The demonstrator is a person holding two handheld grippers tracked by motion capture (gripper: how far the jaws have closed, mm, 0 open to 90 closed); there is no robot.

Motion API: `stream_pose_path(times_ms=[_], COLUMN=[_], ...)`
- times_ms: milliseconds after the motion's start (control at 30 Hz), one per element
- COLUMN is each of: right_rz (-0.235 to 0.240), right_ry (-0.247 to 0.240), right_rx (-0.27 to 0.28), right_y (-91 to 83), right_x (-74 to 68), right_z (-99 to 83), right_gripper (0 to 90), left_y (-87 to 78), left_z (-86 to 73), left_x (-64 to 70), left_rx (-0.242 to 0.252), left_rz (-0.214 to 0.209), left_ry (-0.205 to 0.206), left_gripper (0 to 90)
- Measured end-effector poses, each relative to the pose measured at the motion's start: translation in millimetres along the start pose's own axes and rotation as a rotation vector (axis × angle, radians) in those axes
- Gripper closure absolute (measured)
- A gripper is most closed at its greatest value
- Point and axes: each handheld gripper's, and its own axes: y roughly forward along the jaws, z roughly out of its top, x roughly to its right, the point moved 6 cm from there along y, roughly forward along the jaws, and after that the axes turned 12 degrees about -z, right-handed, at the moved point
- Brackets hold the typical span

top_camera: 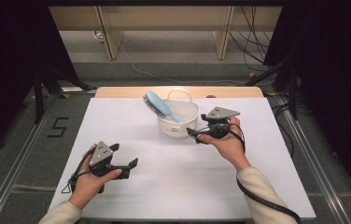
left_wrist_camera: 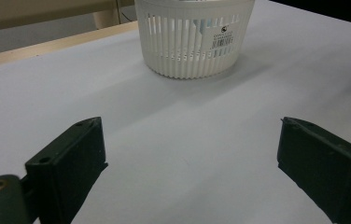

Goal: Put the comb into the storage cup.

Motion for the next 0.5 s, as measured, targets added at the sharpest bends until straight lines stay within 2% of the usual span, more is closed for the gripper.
stream_pose_path(times_ms=[500], right_rz=[-0.023], right_ry=[-0.014], right_rx=[-0.009], right_y=[-23.9], right_x=[10.6], right_z=[-21.7], right_gripper=[18.1], left_y=[-0.4], left_z=[0.0], left_x=[-0.2], left_rx=[0.001], left_rz=[0.002], left_ry=[-0.002], left_gripper=[7.3])
